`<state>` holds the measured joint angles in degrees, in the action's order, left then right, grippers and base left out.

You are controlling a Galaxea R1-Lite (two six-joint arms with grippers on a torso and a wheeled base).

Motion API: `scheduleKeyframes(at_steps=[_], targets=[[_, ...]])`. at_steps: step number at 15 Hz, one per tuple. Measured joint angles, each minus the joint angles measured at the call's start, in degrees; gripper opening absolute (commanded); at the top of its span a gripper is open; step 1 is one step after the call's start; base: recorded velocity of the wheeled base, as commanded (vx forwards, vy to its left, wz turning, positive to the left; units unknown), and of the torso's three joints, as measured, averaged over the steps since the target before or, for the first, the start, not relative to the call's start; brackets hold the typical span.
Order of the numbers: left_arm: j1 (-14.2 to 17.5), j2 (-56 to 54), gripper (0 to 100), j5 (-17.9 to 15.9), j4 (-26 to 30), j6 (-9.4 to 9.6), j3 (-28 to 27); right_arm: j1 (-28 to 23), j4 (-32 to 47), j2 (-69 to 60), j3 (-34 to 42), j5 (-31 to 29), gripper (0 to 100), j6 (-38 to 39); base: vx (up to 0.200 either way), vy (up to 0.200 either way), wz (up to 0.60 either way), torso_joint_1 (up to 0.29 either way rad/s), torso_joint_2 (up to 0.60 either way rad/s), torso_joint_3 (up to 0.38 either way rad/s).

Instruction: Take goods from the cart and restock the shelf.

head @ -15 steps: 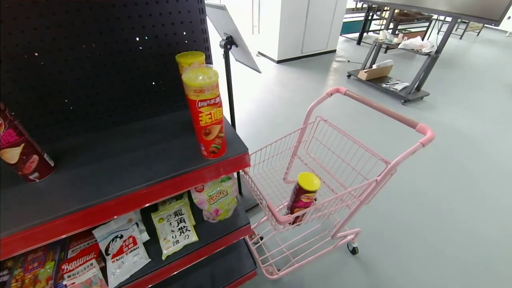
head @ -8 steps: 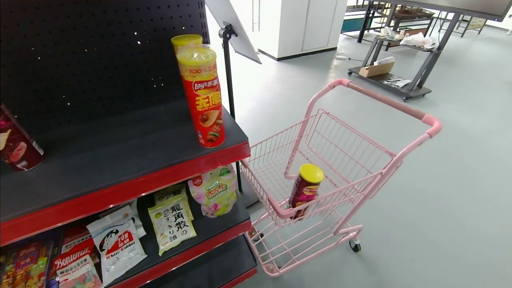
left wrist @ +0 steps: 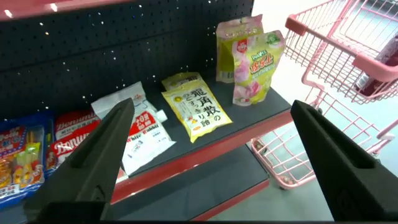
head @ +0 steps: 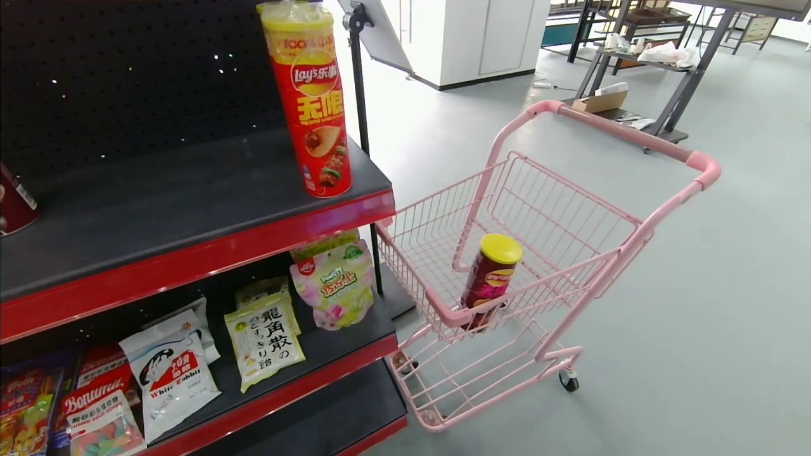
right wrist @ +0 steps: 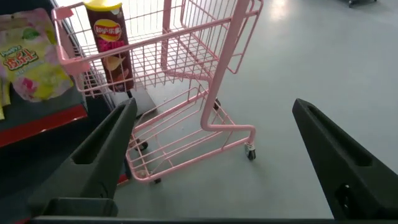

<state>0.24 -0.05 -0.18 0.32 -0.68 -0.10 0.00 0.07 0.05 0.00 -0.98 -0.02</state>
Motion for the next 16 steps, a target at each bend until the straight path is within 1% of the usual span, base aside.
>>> scheduleKeyframes(at_steps=[4, 8, 9, 11, 12, 14, 15, 16], targets=[[0.0, 0.0, 100, 0.0, 0.1, 0.02, 0.0, 0.0, 0.0, 0.0, 0.0, 0.0, 100, 0.1, 0.0, 0.0, 0.0, -0.129, 0.47, 0.339], [0.0, 0.0, 100, 0.0, 0.0, 0.02, 0.0, 0.0, -0.1, 0.0, 0.0, 0.3, 100, -0.5, 0.0, 0.0, 0.0, -0.02, 0.09, 0.068], [0.0, 0.0, 100, 0.0, 0.0, 0.02, 0.0, 0.1, -0.1, 0.1, -0.4, 1.1, 100, -0.6, 0.0, 0.0, 0.0, 0.0, 0.0, 0.0], [0.0, 0.0, 100, 0.0, 0.0, 0.02, 0.0, 0.5, -0.3, 2.4, -5.0, 3.3, 100, 0.5, 0.0, 0.0, 0.0, 0.0, 0.0, 0.0], [0.0, 0.0, 100, 0.0, 0.0, 0.02, 0.0, 0.7, -0.5, 5.6, -9.5, 4.1, 100, 1.9, 0.0, 0.0, 0.0, 0.0, 0.0, 0.0], [0.0, 0.0, 100, 0.0, 0.0, 0.02, 0.0, 1.6, -1.3, 16.8, -19.4, 5.6, 100, 3.8, 0.0, 0.0, 0.0, 0.0, 0.0, 0.0], [0.0, 0.0, 100, 0.0, 0.0, 0.04, 0.0, 2.7, -3.1, 24.4, -23.9, 6.6, 100, 4.3, 0.0, 0.0, 0.0, 0.0, 0.0, 0.0], [0.0, 0.0, 100, 0.1, 0.0, 0.04, 0.0, 4.0, -5.3, 30.6, -26.7, 7.3, 100, 4.6, 0.0, 0.0, 0.0, 0.0, 0.0, 0.0]])
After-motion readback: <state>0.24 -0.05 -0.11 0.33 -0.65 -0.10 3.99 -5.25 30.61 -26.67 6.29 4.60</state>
